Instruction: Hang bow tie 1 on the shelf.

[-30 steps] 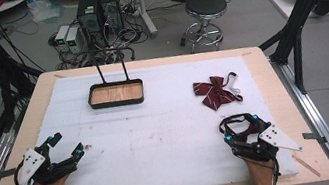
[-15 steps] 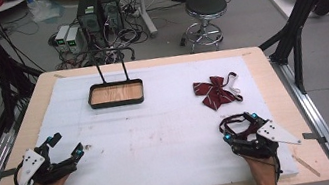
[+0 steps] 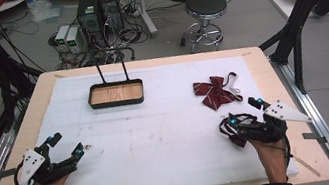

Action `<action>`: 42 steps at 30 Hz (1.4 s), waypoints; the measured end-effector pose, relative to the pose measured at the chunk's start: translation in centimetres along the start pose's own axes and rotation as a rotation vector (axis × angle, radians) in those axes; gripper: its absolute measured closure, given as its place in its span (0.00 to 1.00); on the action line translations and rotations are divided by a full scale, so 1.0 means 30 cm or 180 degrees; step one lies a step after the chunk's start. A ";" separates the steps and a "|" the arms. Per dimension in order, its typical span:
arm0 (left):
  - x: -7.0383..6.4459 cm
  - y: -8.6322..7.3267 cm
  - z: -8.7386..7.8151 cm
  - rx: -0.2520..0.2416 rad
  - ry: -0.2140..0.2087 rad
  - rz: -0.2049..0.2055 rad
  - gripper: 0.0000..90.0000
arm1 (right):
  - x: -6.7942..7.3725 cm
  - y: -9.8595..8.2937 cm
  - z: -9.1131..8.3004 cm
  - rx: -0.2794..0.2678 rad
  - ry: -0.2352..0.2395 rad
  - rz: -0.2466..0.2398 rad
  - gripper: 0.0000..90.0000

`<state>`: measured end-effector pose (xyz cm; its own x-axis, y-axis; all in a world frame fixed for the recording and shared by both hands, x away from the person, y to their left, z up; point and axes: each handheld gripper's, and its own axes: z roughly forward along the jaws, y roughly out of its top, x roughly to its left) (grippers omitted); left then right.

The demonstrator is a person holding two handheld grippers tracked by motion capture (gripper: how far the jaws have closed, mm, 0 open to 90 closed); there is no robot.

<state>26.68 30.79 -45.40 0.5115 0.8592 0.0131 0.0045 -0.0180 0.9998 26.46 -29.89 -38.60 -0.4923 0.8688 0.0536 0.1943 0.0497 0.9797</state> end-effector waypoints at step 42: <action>0.002 0.000 0.001 0.0015 0.0002 -0.0009 0.16 | -0.202 0.230 0.379 0.1262 -0.0267 0.0128 0.11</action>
<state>26.73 30.83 -45.38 0.5108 0.8596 0.0103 0.0100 -0.0180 0.9998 40.41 -29.21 -34.35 -0.4097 0.9104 0.0584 0.5324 0.1866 0.8257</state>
